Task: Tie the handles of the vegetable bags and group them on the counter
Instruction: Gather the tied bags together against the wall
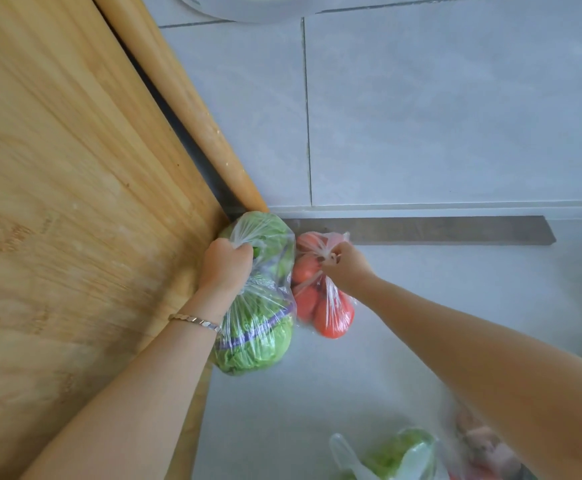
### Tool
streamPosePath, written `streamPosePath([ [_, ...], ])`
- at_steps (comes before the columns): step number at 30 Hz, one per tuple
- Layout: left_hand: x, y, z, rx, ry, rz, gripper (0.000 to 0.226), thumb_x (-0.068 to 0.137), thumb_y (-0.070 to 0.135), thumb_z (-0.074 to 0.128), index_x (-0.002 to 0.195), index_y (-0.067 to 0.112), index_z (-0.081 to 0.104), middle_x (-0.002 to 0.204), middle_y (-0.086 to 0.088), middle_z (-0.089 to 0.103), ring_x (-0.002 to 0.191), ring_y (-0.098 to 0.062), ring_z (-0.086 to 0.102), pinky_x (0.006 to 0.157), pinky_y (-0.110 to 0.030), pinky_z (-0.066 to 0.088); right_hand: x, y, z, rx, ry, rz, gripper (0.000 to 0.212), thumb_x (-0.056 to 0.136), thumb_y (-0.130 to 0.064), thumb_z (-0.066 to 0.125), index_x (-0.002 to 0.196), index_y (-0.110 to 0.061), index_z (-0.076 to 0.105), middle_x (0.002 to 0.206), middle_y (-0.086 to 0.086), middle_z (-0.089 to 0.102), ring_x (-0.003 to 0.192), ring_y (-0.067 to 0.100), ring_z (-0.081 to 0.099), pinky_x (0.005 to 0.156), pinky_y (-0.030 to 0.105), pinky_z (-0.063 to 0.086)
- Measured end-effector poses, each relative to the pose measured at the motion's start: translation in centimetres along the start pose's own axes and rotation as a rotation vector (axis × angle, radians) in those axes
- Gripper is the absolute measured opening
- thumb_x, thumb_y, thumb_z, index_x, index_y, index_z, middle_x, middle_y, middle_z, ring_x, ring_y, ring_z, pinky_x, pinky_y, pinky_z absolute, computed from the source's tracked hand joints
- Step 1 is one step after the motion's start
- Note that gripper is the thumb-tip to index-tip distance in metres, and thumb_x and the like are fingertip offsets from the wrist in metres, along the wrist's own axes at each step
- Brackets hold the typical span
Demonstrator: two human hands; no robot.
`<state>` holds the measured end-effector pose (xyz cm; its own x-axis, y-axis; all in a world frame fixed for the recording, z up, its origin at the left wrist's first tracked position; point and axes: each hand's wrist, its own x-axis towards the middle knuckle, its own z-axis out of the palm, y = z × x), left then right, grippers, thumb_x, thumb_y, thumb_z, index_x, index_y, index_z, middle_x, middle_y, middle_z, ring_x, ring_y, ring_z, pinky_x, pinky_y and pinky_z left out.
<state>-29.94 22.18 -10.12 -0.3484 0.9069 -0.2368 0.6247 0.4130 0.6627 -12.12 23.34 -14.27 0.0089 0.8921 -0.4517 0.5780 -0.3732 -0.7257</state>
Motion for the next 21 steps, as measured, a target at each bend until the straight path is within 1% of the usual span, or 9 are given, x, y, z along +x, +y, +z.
streamPosePath([
  [3, -0.5, -0.2, 0.3, 0.068, 0.012, 0.007, 0.021, 0.085, 0.01, 0.042, 0.064, 0.005, 0.045, 0.055, 0.0, 0.033, 0.044, -0.017, 0.029, 0.043, -0.023, 0.021, -2.7, 0.5, -1.5, -0.051, -0.033, -0.052, 0.029, 0.089, -0.011, 0.049, 0.117, -0.007, 0.053, 0.108, 0.01, 0.059, 0.085, 0.022, 0.056, 0.067, 0.022, 0.045],
  [5, -0.7, -0.3, 0.5, 0.114, 0.024, -0.036, 0.027, 0.085, 0.014, 0.046, 0.104, -0.006, 0.049, 0.079, -0.009, 0.054, 0.06, -0.024, 0.05, 0.048, -0.031, 0.04, -4.7, 1.2, -2.8, -0.157, -0.054, -0.12, 0.028, 0.09, -0.013, 0.049, 0.117, -0.009, 0.057, 0.117, 0.01, 0.06, 0.101, 0.025, 0.058, 0.081, 0.027, 0.045],
  [6, -1.1, -0.2, 0.7, 0.17, 0.047, -0.043, 0.038, 0.086, 0.017, 0.049, 0.116, -0.005, 0.043, 0.101, -0.016, 0.056, 0.081, -0.031, 0.056, 0.063, -0.039, 0.049, -5.9, 1.7, -3.6, -0.207, -0.079, -0.145, 0.026, 0.09, -0.013, 0.049, 0.113, -0.009, 0.06, 0.117, 0.009, 0.062, 0.104, 0.025, 0.059, 0.084, 0.027, 0.044],
  [8, -2.7, 0.1, 1.2, 0.313, 0.182, 0.046, 0.051, 0.085, 0.019, 0.054, 0.127, -0.002, 0.034, 0.13, -0.023, 0.039, 0.113, -0.039, 0.044, 0.094, -0.045, 0.043, -8.1, 3.4, -5.3, -0.282, -0.141, -0.184, 0.024, 0.089, -0.013, 0.049, 0.107, -0.01, 0.064, 0.116, 0.007, 0.063, 0.105, 0.023, 0.058, 0.086, 0.024, 0.041],
  [11, -8.1, 1.9, 3.0, 0.394, 0.274, 0.357, 0.049, 0.079, 0.016, 0.06, 0.123, 0.001, 0.045, 0.131, -0.023, 0.037, 0.118, -0.041, 0.038, 0.103, -0.043, 0.032, -11.3, 6.7, -8.4, -0.41, -0.217, -0.188, 0.023, 0.087, -0.013, 0.05, 0.104, -0.015, 0.065, 0.112, 0.004, 0.065, 0.097, 0.017, 0.058, 0.079, 0.017, 0.036],
  [14, -16.2, 3.7, 6.6, 0.441, -0.184, 0.504, 0.03, 0.078, 0.03, 0.06, 0.1, 0.009, 0.058, 0.109, -0.012, 0.056, 0.104, -0.032, 0.054, 0.086, -0.037, 0.044, -14.9, 10.7, -12.3, -0.618, -0.245, -0.169, 0.023, 0.088, -0.017, 0.049, 0.107, -0.015, 0.062, 0.113, 0.003, 0.064, 0.106, 0.019, 0.058, 0.084, 0.019, 0.037],
  [17, -23.9, 4.0, 9.4, 0.704, -0.845, 0.293, 0.066, 0.071, 0.059, 0.062, 0.119, 0.015, 0.047, 0.122, -0.004, 0.054, 0.109, -0.025, 0.055, 0.088, -0.033, 0.043, -18.5, 14.4, -15.1, -0.914, -0.278, -0.163, 0.028, 0.09, -0.034, 0.047, 0.107, -0.016, 0.061, 0.114, 0.002, 0.063, 0.108, 0.02, 0.057, 0.091, 0.027, 0.042],
  [19, -27.5, 2.5, 11.1, 0.934, -0.973, 0.28, 0.089, 0.065, 0.055, 0.072, 0.134, 0.015, 0.033, 0.135, -0.007, 0.044, 0.118, -0.027, 0.049, 0.095, -0.038, 0.041, -20.7, 16.6, -15.9, -0.987, -0.337, -0.18, 0.034, 0.085, -0.044, 0.05, 0.103, -0.018, 0.063, 0.106, -0.002, 0.066, 0.096, 0.015, 0.061, 0.086, 0.026, 0.048],
  [21, -29.1, 0.9, 12.4, 1.091, -0.823, 0.314, 0.084, 0.071, 0.033, 0.073, 0.139, 0.018, 0.026, 0.136, -0.009, 0.037, 0.121, -0.031, 0.046, 0.1, -0.046, 0.039, -22.2, 18.2, -15.8, -0.934, -0.365, -0.272, 0.034, 0.079, -0.05, 0.055, 0.101, -0.025, 0.064, 0.101, -0.013, 0.064, 0.091, 0.007, 0.058, 0.085, 0.023, 0.049],
])
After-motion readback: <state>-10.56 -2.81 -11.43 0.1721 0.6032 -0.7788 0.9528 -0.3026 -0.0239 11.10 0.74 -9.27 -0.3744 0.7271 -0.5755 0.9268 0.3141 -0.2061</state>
